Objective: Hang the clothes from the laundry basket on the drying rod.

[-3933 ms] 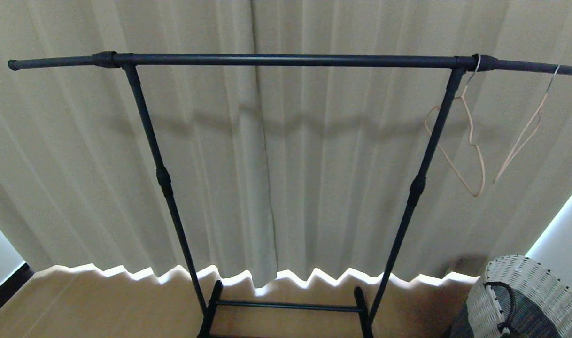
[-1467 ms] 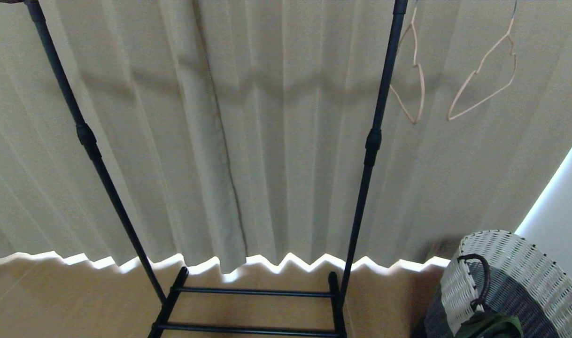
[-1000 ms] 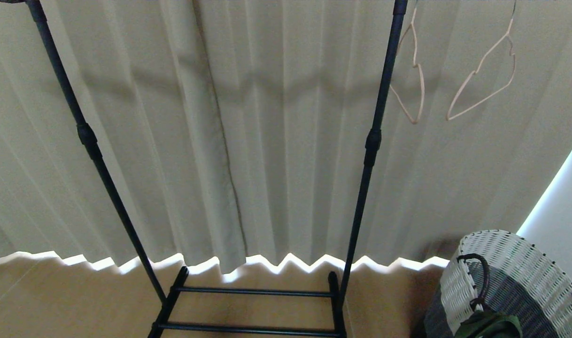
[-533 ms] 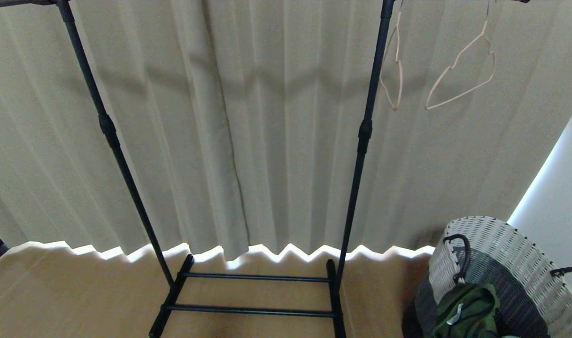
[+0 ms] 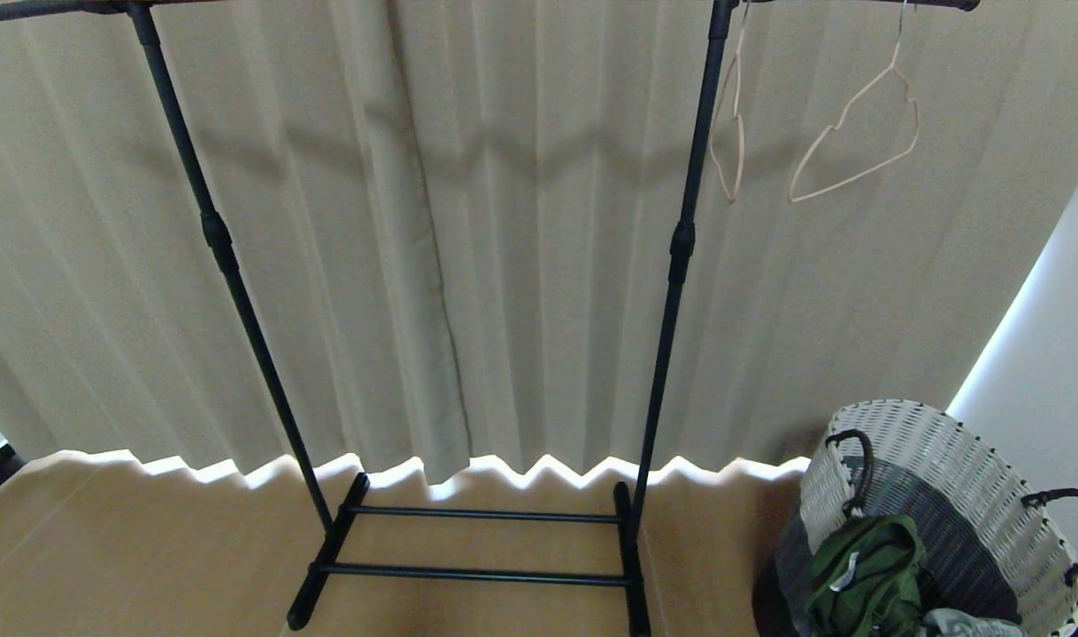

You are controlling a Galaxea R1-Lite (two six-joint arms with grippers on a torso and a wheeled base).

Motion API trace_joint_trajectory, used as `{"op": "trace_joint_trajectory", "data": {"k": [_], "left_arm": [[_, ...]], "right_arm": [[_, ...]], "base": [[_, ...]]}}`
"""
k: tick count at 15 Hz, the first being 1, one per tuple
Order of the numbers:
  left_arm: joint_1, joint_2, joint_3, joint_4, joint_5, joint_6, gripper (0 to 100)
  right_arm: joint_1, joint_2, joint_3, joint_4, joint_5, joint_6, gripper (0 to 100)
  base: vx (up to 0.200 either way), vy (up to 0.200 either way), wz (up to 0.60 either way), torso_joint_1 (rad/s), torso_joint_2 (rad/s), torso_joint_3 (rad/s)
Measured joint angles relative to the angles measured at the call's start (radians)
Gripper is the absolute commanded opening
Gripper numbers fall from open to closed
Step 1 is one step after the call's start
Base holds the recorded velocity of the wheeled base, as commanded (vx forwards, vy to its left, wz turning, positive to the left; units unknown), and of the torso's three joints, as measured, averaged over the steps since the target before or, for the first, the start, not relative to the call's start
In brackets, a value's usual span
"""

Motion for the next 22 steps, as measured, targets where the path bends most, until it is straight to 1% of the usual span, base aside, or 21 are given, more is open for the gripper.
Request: {"op": "trace_joint_trajectory", "data": {"k": [7,8,9,11,12,13,16,17,19,20,22], "left_arm": [[0.000,0.000,0.000,0.000,-0.010,0.012,100],[0.000,0.000,0.000,0.000,-0.011,0.013,100],[0.000,0.000,0.000,0.000,-0.012,0.019,100],[0.000,0.000,0.000,0.001,-0.034,0.034,100],[0.000,0.001,0.000,0.001,-0.053,0.045,100],[0.000,0.001,0.000,0.001,-0.066,0.056,100],[0.000,0.001,0.000,0.001,-0.068,0.072,100],[0.000,0.001,0.000,0.001,-0.068,0.074,100],[0.000,0.001,0.000,0.001,-0.069,0.076,100],[0.000,0.001,0.000,0.001,-0.068,0.086,100],[0.000,0.001,0.000,0.000,-0.069,0.100,100]], "right_arm": [[0.000,0.000,-0.009,0.002,0.012,-0.004,100],[0.002,0.003,-0.043,0.007,0.019,-0.004,100],[0.009,0.011,-0.108,0.030,0.024,-0.023,100],[0.019,0.063,-0.218,0.101,0.027,-0.133,100],[0.023,0.108,-0.251,0.121,0.027,-0.177,100],[0.025,0.169,-0.279,0.129,0.026,-0.216,100],[0.023,0.426,-0.359,0.146,-0.005,-0.326,100],[0.012,0.527,-0.385,0.148,-0.023,-0.393,100],[-0.038,0.712,-0.425,0.149,-0.045,-0.560,100],[-0.078,0.806,-0.440,0.146,-0.052,-0.651,100],[-0.164,0.962,-0.455,0.137,-0.063,-0.800,100]], "base": [[0.000,0.000,0.00,0.000,0.00,0.000],[0.000,0.000,0.00,0.000,0.00,0.000],[0.000,0.000,0.00,0.000,0.00,0.000],[0.000,0.000,0.00,0.000,0.00,0.000],[0.000,0.000,0.00,0.000,0.00,0.000],[0.000,0.000,0.00,0.000,0.00,0.000],[0.000,0.000,0.00,0.000,0.00,0.000],[0.000,0.000,0.00,0.000,0.00,0.000],[0.000,0.000,0.00,0.000,0.00,0.000],[0.000,0.000,0.00,0.000,0.00,0.000],[0.000,0.000,0.00,0.000,0.00,0.000]]}}
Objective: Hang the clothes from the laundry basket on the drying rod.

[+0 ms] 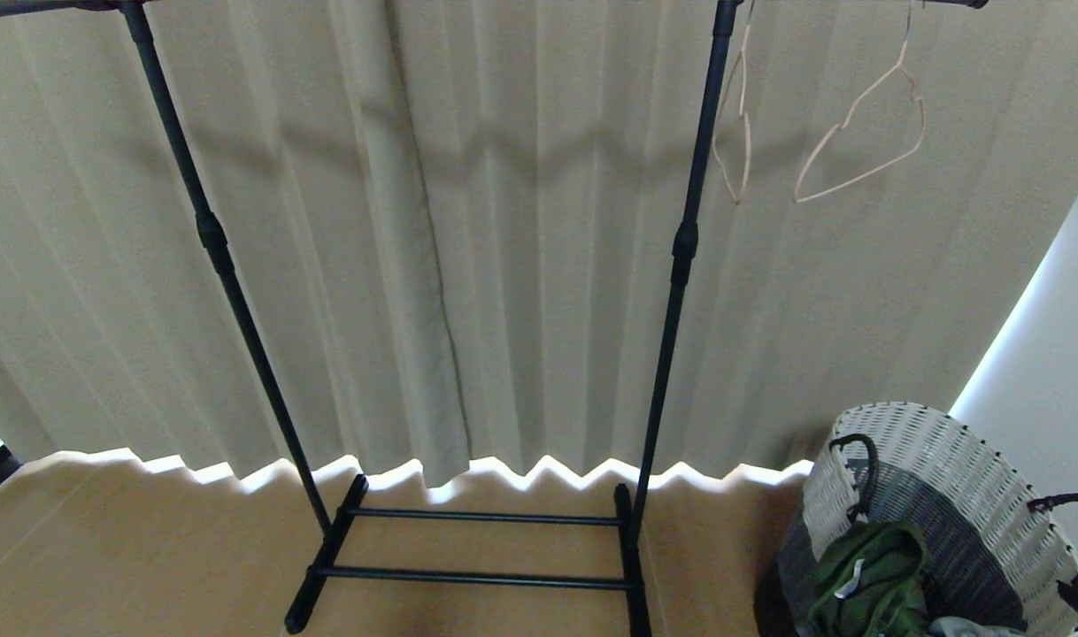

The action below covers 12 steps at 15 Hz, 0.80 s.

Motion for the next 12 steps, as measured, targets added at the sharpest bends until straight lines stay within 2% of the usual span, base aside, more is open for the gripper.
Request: {"op": "trace_joint_trajectory", "data": {"k": [1,2,5,12], "left_arm": [[-0.001,0.000,0.000,0.000,0.000,-0.003,100],[0.000,0.000,0.000,0.000,0.000,-0.005,100],[0.000,0.000,0.000,0.000,0.000,-0.004,100],[0.000,0.000,0.000,-0.001,0.000,-0.007,100]], "right_arm": [[-0.046,0.068,-0.002,-0.002,-0.004,-0.073,100],[-0.079,0.117,0.001,-0.006,-0.006,-0.110,100],[-0.110,0.179,0.038,-0.021,-0.005,-0.114,100],[-0.116,0.154,0.081,-0.041,-0.006,-0.114,100]], "base": [[0.000,0.000,0.00,0.000,0.00,0.000],[0.000,0.000,0.00,0.000,0.00,0.000],[0.000,0.000,0.00,0.000,0.00,0.000],[0.000,0.000,0.00,0.000,0.00,0.000]]}}
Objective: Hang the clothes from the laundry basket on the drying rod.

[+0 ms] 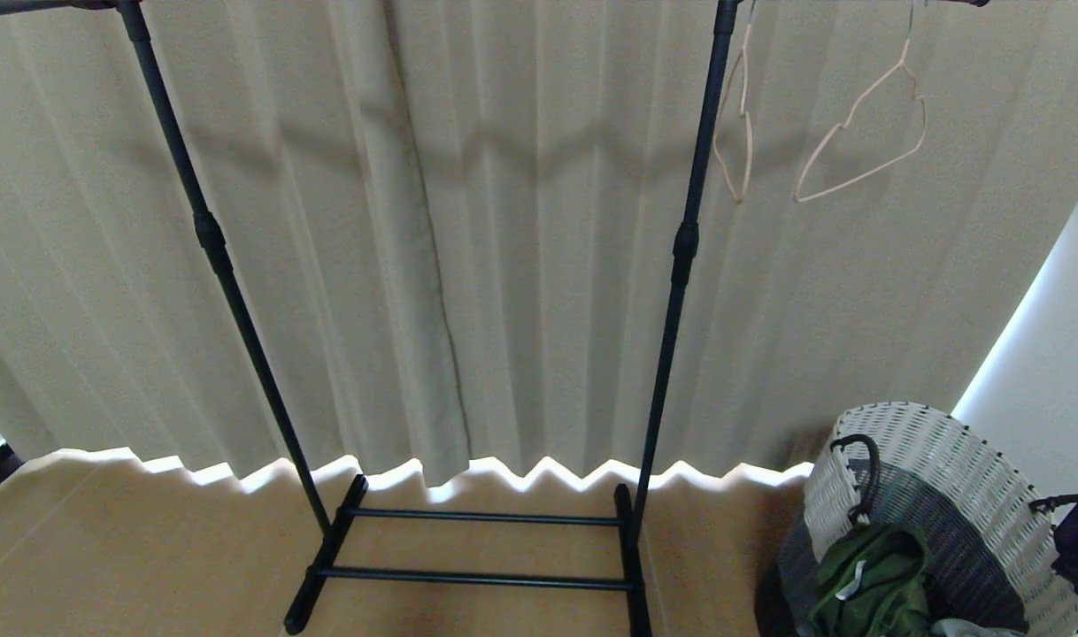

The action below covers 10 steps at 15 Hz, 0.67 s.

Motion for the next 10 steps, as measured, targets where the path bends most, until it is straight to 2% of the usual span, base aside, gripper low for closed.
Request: {"op": "trace_joint_trajectory", "data": {"k": [4,6,10], "left_arm": [[0.000,0.000,0.000,0.000,0.000,0.000,100],[0.000,0.000,0.000,0.001,0.001,0.001,100],[0.000,0.000,0.000,0.000,0.001,0.003,100]], "right_arm": [[-0.001,-0.023,0.001,0.000,-0.019,-0.001,100],[-0.002,-0.030,0.002,0.000,-0.054,0.001,100],[-0.001,-0.041,0.001,0.001,-0.054,0.001,100]], "base": [[0.000,0.000,0.00,0.001,0.01,0.008],[0.000,0.000,0.00,-0.002,0.15,0.134],[0.000,0.000,0.00,-0.004,0.06,0.057]]}}
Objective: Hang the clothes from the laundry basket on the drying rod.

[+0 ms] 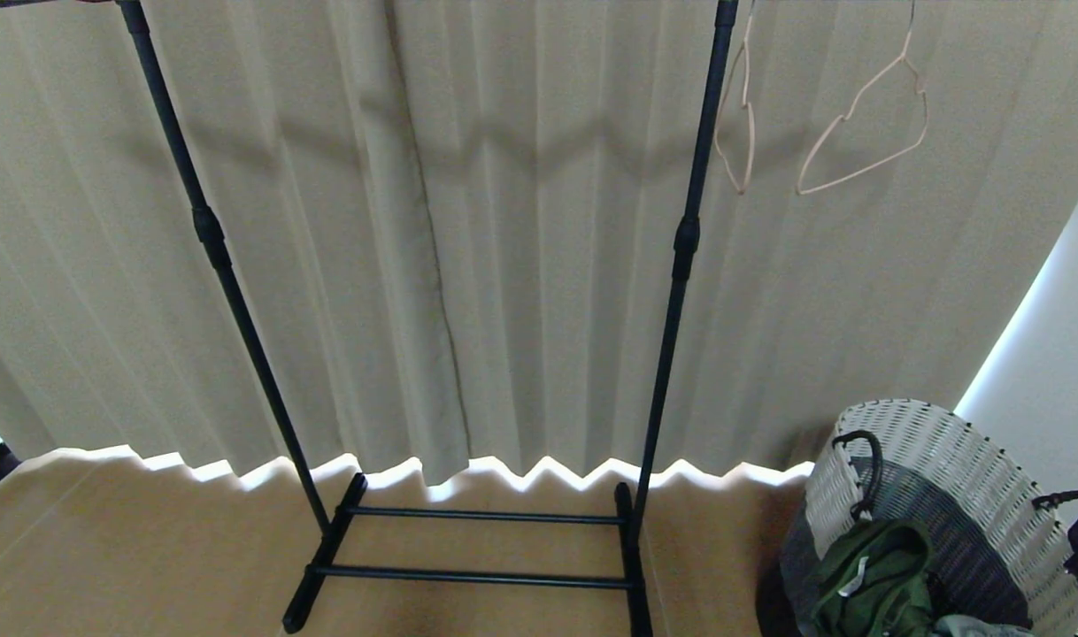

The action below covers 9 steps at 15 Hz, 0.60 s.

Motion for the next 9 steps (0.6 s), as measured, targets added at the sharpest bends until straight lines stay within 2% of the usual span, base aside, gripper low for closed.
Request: {"op": "trace_joint_trajectory", "data": {"k": [5,9], "left_arm": [[0.000,0.000,0.000,0.000,0.001,0.003,100],[0.000,0.000,0.000,0.000,0.001,0.002,100]], "right_arm": [[-0.001,0.018,0.000,-0.001,0.002,-0.001,100],[0.000,0.058,0.000,-0.001,0.014,-0.013,100]], "base": [[0.000,0.000,0.00,0.000,0.01,0.007],[-0.200,0.000,0.00,0.002,0.00,0.004]]}}
